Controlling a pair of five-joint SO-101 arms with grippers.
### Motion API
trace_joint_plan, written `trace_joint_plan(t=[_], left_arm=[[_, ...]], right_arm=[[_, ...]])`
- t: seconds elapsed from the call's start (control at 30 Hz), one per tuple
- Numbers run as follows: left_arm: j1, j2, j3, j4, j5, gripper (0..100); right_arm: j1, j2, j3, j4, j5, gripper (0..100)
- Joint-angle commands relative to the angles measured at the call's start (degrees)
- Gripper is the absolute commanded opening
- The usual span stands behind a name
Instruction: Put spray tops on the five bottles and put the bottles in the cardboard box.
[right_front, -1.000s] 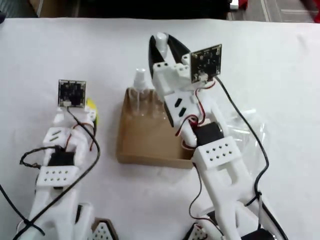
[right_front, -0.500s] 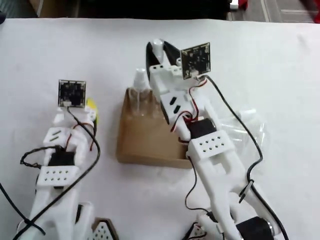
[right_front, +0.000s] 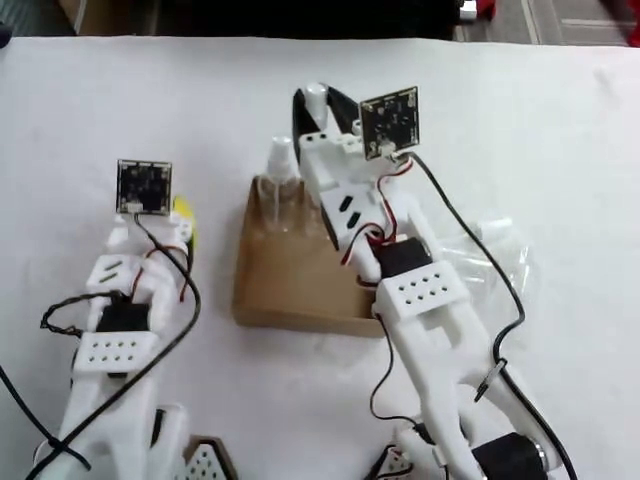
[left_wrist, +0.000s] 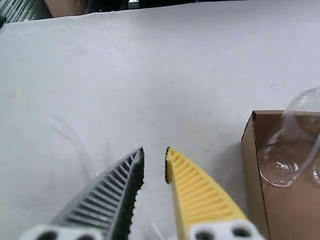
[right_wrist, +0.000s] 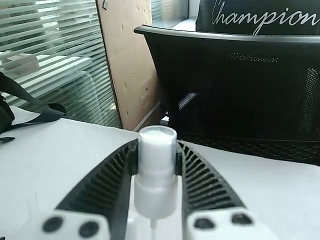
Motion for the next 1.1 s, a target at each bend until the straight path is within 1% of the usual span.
trace_joint_plan(t=[0.0, 0.2, 0.4, 1.07], left_arm=[[0.0, 0.4, -0.5, -2.0, 0.3, 8], [0.0, 0.4, -0.5, -2.0, 0.3, 8], [0.0, 0.4, -0.5, -2.0, 0.3, 8], [0.0, 0.4, -0.5, -2.0, 0.3, 8]], right_arm=[[0.1, -0.3, -0.5, -0.8, 0.2, 1.9], [0.1, -0.3, -0.5, -0.8, 0.2, 2.1], [0.1, -0.3, -0.4, -0.8, 0.2, 13.3], [0.1, -0.3, -0.4, -0.8, 0.2, 13.3]])
